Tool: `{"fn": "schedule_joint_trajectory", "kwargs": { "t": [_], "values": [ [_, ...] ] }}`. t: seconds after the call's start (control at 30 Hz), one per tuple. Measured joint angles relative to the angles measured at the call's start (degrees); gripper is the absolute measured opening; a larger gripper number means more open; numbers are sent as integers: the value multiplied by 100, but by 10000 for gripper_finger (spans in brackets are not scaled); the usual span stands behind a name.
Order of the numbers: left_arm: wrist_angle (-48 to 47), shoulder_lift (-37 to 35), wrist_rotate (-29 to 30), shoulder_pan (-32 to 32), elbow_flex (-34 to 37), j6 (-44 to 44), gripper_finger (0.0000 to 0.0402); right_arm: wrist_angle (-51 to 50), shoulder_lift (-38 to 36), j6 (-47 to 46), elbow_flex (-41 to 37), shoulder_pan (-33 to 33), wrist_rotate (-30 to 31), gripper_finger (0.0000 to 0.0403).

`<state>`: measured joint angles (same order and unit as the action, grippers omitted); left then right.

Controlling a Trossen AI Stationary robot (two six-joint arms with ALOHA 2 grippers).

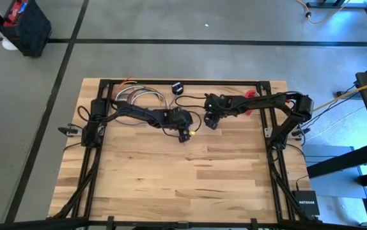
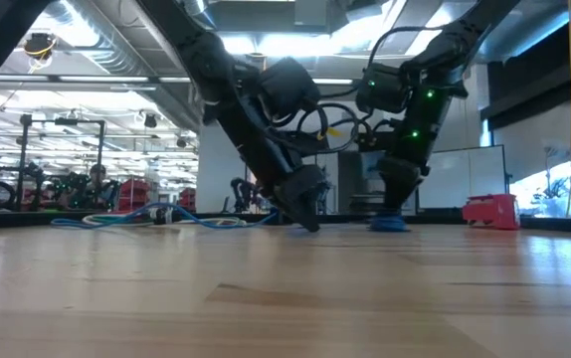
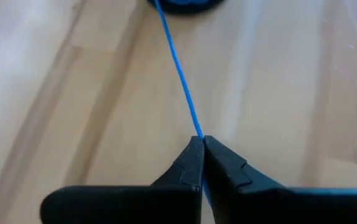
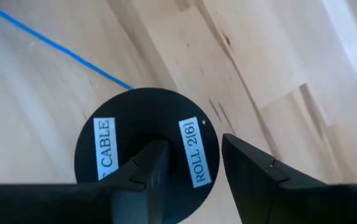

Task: Coil cords
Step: Uncoil the blue wire from the black spool

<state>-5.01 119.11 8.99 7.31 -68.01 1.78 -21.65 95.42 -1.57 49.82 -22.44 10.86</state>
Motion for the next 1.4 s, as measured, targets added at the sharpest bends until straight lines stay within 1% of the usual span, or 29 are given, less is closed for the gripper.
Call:
{"fn": "schedule_joint_trajectory", "kwargs": {
  "t": [0.2,0.4,0.57,0.77,1.07,1.27,1.33,1.4],
  "values": [
    [-489,-114,210,-340,-2,166,0,-150,-2,-109,2,-2,-242,152],
    [-1162,-453,513,-758,0,351,0,-238,-2,-120,2,2,-633,152],
    [-2112,-761,653,-1169,15,593,0,-239,4,-156,-4,13,-1117,152],
    [-3078,-940,801,-1651,27,1092,0,-276,4,-163,-11,13,-1542,152],
    [-4343,-962,890,-2446,24,2106,0,-588,-11,-165,-13,-9,-1469,152],
    [-5152,-960,878,-3115,28,2900,0,-835,-48,-222,-4,-4,-1472,152],
    [-5496,-960,774,-3360,43,3154,0,-949,-133,-203,-15,-3,-1378,152],
    [-5852,-956,529,-3599,50,3448,0,-1141,-272,-194,-33,-15,-1055,152]
  ]
}}
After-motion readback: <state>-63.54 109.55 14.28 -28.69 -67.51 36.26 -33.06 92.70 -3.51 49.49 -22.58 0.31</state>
